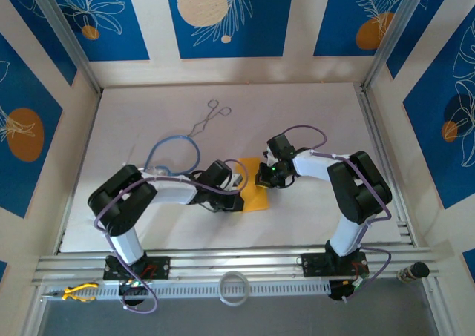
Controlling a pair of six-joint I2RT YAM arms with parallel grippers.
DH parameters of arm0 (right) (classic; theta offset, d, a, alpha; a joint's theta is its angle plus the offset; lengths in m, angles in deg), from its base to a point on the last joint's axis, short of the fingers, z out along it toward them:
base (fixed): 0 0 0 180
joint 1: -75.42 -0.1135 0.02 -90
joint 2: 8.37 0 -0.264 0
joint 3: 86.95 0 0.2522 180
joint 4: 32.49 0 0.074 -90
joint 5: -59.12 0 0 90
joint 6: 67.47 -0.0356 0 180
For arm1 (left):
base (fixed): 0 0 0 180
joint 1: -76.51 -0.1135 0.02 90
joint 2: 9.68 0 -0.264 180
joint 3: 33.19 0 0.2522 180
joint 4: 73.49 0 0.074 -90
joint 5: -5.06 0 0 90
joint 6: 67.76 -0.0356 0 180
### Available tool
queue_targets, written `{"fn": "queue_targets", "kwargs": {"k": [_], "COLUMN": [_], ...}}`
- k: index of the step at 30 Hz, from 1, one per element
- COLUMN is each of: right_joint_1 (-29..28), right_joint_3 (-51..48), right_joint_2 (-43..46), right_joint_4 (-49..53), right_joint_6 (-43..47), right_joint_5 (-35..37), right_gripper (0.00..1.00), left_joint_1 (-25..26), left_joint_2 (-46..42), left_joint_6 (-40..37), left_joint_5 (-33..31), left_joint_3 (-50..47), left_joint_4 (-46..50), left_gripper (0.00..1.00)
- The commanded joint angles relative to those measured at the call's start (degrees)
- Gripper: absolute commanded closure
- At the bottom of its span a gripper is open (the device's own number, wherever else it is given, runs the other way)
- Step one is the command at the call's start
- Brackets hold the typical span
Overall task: Fold a paper plane with a square sheet of paper (pick it up from the middle)
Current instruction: First fold the square sheet of paper in half at the center of the table.
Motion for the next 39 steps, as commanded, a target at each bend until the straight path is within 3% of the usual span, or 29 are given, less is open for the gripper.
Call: {"fn": "queue_targets", "kwargs": {"k": [1, 14, 18, 25, 31, 39], "right_joint_1": [0.4, 0.3, 0.3, 0.3, 0.3, 0.4], "right_joint_3": [-3.1, -2.6, -2.6, -1.7, -1.2, -0.4], "right_joint_2": [-2.8, -3.2, -2.9, -3.0, -3.5, -3.9], "right_joint_4": [8.2, 8.6, 8.3, 8.0, 8.5, 9.4], "right_joint_6": [0.5, 1.2, 2.0, 3.1, 4.7, 5.5], "right_joint_5": [9.1, 9.5, 8.9, 7.2, 6.8, 6.9], "right_gripper": [1.0, 1.0, 1.0, 1.0, 1.0, 1.0], "left_joint_1": [1.3, 1.0, -2.3, -10.7, -11.6, -11.7], "left_joint_2": [0.0, -7.4, -9.9, -1.3, 5.8, 10.3], "left_joint_6": [0.4, -3.7, -2.1, 3.7, 1.7, 0.8], "left_joint_5": [0.8, -0.6, -1.6, 4.3, 4.8, 3.0], "left_joint_3": [-3.7, 0.6, 2.4, 8.3, 15.9, 16.6], "left_joint_4": [8.0, 12.4, 9.8, -0.4, 2.8, 2.6], "left_gripper": [0.92, 0.92, 0.9, 0.9, 0.9, 0.9]}}
